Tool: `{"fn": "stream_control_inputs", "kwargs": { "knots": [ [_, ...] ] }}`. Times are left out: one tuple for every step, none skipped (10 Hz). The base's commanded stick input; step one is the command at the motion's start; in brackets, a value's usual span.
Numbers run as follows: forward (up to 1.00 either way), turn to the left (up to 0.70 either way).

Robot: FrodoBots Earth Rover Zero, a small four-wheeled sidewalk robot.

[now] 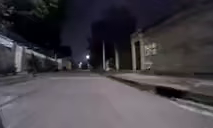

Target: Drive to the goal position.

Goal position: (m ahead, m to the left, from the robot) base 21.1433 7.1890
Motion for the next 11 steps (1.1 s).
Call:
{"fn": "stream_control_inputs", "kwargs": {
  "knots": [
    [1.00, 0.00],
    [1.00, 0.00],
    [1.00, 0.00],
    [1.00, 0.00],
    [1.00, 0.00],
    [1.00, 0.00],
    [1.00, 0.00],
    [1.00, 0.00],
    [1.00, 0.00],
    [1.00, -0.02],
    [1.00, -0.39]
  ]
}}
